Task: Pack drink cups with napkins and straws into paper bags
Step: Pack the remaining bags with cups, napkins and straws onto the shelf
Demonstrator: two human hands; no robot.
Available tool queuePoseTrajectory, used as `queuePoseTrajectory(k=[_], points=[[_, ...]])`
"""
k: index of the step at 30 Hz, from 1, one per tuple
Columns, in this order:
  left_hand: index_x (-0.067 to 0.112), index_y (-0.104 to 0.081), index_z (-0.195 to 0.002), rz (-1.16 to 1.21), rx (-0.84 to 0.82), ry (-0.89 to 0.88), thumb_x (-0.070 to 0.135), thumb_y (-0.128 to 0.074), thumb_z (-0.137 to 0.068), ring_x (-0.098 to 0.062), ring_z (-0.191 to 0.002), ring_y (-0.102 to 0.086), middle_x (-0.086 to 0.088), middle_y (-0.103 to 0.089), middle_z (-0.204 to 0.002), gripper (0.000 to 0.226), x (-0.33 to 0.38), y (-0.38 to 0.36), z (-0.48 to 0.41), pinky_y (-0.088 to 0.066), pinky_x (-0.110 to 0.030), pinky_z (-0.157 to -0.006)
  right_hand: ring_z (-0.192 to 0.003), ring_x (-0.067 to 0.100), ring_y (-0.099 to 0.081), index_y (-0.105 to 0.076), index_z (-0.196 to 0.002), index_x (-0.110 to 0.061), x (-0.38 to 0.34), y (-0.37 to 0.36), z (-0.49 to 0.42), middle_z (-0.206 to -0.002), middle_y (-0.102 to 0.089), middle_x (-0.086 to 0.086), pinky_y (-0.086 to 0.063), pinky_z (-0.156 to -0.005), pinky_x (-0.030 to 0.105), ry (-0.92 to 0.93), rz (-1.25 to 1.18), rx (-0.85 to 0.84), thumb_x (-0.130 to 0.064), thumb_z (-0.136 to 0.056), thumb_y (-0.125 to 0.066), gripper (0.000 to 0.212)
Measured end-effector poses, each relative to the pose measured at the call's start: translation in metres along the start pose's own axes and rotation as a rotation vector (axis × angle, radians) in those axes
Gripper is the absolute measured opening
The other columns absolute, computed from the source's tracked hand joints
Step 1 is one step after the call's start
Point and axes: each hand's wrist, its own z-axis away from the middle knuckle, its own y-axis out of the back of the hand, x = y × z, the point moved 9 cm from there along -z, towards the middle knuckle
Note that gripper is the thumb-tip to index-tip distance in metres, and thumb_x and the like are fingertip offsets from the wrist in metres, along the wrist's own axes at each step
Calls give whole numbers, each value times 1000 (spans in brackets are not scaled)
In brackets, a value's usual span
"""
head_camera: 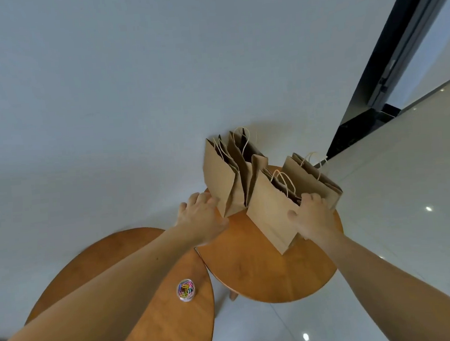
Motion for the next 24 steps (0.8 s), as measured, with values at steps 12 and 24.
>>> queuePoseTrajectory(k=[12, 24], points=[[21, -31, -150, -3, -92, 25, 53, -50, -94, -26, -147, -18, -3, -28, -158, 67, 10, -53, -29, -21, -48, -117, -82, 19, -62, -59, -107, -14, 20, -45, -33, -88, -60, 0, -51, -62, 30, 72, 161, -36, -30, -104, -40, 24], [20, -30, -151, 120, -65, 83, 51, -51, -93, -25, -147, -18, -3, -27, -159, 69, -41, -39, 29, -25, -47, -116, -65, 19, -54, -51, -81, -18, -103, 5, 53, -72, -54, -2, -40, -58, 27, 347, 123, 29, -28, -99, -45, 22]])
